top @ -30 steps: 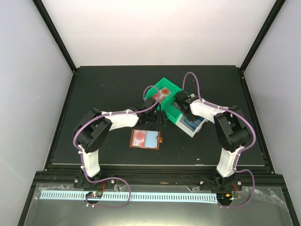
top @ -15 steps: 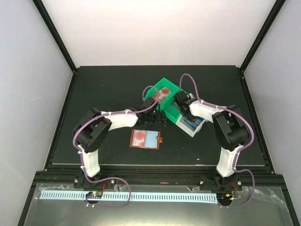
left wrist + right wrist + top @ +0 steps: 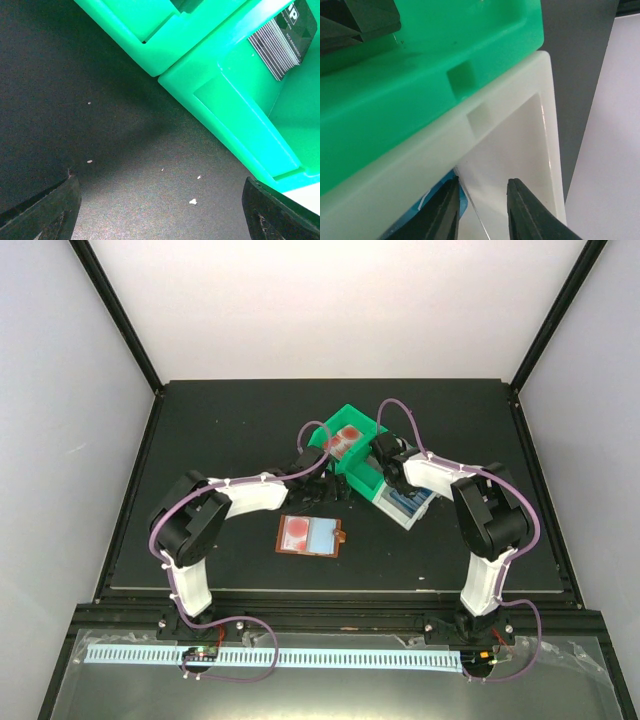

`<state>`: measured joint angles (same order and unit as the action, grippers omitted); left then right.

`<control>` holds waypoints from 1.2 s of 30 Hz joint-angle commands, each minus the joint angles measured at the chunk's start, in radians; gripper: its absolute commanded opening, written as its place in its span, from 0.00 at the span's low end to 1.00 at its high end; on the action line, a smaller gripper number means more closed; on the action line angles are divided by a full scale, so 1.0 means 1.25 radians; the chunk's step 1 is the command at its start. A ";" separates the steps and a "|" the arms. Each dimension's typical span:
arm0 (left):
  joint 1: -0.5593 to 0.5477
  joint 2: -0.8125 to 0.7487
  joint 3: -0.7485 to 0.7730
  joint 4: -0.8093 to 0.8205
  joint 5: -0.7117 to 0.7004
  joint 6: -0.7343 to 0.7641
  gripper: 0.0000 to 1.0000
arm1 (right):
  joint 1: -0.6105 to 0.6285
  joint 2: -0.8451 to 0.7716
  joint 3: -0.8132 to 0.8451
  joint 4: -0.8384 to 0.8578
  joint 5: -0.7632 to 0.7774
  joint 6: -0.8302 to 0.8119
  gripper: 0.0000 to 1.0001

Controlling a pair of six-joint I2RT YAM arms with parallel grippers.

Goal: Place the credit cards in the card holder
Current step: Pick up the credit card from the storage box.

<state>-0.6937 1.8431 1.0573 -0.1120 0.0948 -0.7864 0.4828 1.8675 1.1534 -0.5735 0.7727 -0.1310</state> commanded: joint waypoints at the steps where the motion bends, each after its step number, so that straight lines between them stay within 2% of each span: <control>1: 0.006 -0.026 -0.001 0.014 0.016 0.009 0.90 | 0.002 -0.012 0.023 -0.031 0.005 0.017 0.31; 5: 0.006 -0.022 -0.003 0.019 0.026 0.007 0.90 | 0.002 -0.016 0.009 -0.023 -0.018 0.013 0.34; 14: 0.007 -0.031 -0.007 0.024 0.045 0.012 0.90 | -0.003 0.027 -0.036 0.039 -0.063 -0.030 0.25; 17: 0.007 -0.048 -0.012 0.032 0.055 0.017 0.90 | -0.008 0.023 -0.045 0.056 -0.064 -0.036 0.19; 21: 0.007 -0.073 -0.015 0.030 0.067 0.026 0.90 | -0.011 0.005 -0.050 0.068 -0.058 -0.044 0.03; 29: 0.007 -0.143 -0.031 0.004 0.056 0.043 0.89 | 0.009 -0.119 -0.028 -0.008 -0.021 0.006 0.01; 36: 0.008 -0.222 -0.071 -0.031 0.030 0.064 0.90 | 0.034 -0.268 0.012 -0.140 -0.106 0.115 0.01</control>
<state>-0.6930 1.6341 1.0016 -0.1120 0.1581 -0.7422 0.5056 1.6318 1.1187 -0.6308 0.6960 -0.0940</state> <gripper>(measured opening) 0.898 0.020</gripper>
